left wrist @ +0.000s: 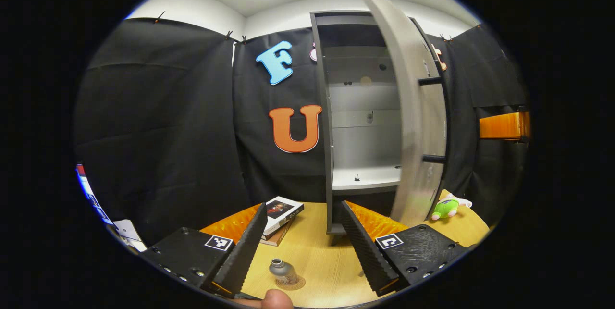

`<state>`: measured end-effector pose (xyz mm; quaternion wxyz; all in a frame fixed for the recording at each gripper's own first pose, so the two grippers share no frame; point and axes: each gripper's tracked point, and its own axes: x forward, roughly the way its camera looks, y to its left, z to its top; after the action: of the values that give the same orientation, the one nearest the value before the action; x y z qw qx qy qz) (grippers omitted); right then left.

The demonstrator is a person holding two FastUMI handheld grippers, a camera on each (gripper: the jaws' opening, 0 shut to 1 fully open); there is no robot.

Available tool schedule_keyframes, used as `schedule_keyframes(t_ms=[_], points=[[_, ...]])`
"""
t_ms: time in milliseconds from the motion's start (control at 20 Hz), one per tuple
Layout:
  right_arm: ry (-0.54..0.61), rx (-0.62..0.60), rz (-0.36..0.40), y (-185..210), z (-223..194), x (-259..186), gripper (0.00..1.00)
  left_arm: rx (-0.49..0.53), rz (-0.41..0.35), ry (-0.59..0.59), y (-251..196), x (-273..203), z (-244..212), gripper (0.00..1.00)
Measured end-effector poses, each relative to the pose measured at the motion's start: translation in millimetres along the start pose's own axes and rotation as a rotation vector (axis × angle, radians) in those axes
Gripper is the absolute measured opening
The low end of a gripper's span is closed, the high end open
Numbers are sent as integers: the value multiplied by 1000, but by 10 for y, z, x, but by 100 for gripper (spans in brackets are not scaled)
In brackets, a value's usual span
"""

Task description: Open the cabinet door with the right hand, grasp the bottle in the cabinet with the left hand and place it on the coaster, then close the cabinet door with the right hand.

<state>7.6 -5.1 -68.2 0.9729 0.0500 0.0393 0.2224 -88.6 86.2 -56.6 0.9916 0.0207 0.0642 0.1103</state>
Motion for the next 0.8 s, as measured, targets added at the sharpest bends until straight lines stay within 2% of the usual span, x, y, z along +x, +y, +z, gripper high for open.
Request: schedule_keyframes(t_ms=[450,750,800], points=[[-9,39,-124,-370,2,-189,84,2,-82,-24,-295,80,156,92],[-42,85,-298,-879,2,-337,86,-14,-144,-15,-508,92,217,92],[-49,94,-331,-960,-10,-363,89,-17,-153,-19,-528,94,253,92]])
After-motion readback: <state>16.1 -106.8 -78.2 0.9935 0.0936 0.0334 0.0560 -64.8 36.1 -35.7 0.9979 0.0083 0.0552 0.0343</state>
